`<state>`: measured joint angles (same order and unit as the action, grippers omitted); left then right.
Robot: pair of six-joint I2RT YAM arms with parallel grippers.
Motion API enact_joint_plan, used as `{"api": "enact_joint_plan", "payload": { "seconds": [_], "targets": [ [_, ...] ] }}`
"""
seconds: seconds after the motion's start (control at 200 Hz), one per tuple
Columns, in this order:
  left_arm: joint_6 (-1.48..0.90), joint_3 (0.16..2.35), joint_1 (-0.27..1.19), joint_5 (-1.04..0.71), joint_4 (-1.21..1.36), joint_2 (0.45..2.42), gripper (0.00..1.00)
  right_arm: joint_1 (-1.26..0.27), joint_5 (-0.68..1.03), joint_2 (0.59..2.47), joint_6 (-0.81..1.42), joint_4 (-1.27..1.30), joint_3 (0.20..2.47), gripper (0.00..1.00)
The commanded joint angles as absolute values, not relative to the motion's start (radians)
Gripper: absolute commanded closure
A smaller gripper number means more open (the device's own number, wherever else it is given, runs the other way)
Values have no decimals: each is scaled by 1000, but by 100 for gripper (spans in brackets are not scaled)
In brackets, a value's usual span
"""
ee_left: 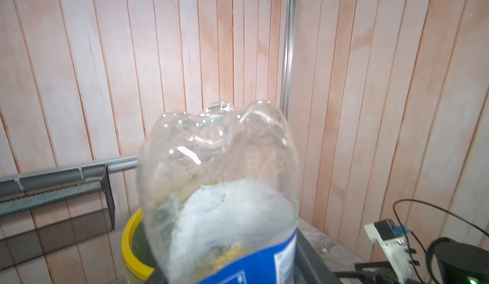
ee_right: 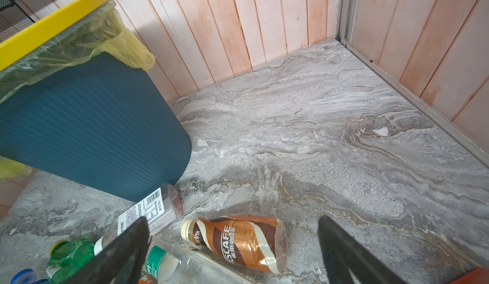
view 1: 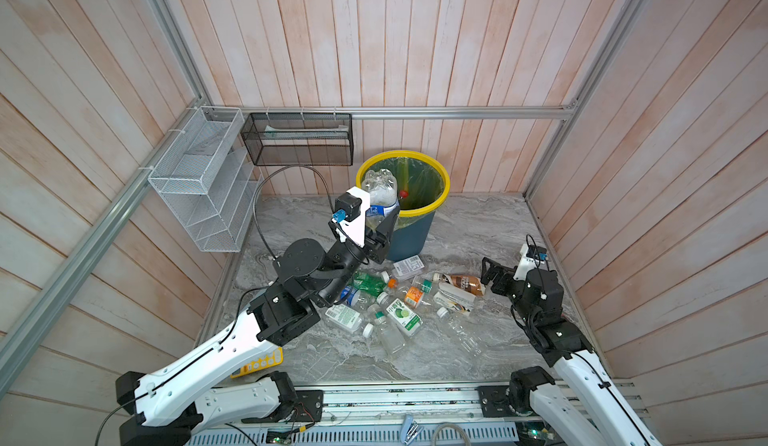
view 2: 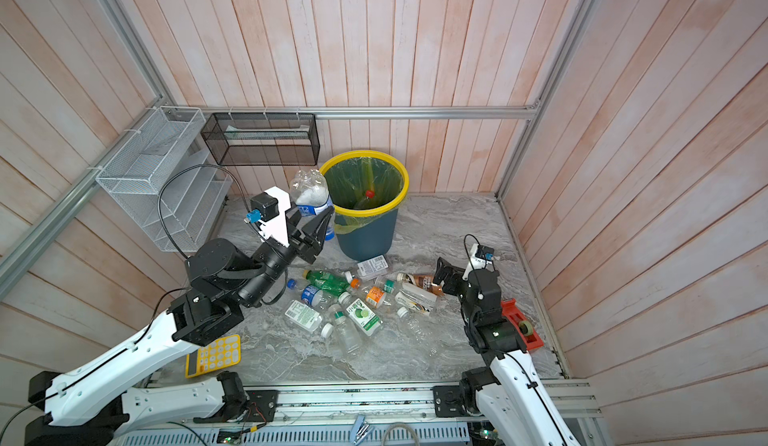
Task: Throw the plastic bottles in the bin
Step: 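Carry the blue-label bottle over the bin and open the left gripper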
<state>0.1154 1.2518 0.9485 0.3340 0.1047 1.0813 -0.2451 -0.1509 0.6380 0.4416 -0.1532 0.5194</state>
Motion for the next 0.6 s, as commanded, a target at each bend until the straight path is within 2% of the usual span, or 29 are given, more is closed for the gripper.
{"api": "enact_joint_plan", "payload": {
  "seconds": [0.0,0.11,0.23,0.305,0.365,0.485,0.595],
  "targets": [
    [126,1344,833,210,215,1191,41,-239,-138,622,432,-141,518,1],
    [-47,1569,654,2,-9,1418,39,-240,-113,639,430,-142,528,1],
    [-133,1856,576,-115,-284,1671,25,-240,-83,675,402,-180,556,1],
    [-138,1979,575,-123,-410,1736,13,-240,-82,689,381,-222,581,0],
    [-134,1946,580,-106,-368,1696,0,-240,-90,685,373,-245,590,0],
    [-85,1740,612,-21,-150,1529,0,-239,-81,676,370,-255,597,0],
    [-83,1661,621,13,-125,1442,0,-240,-46,697,368,-276,611,0]
  ]
}}
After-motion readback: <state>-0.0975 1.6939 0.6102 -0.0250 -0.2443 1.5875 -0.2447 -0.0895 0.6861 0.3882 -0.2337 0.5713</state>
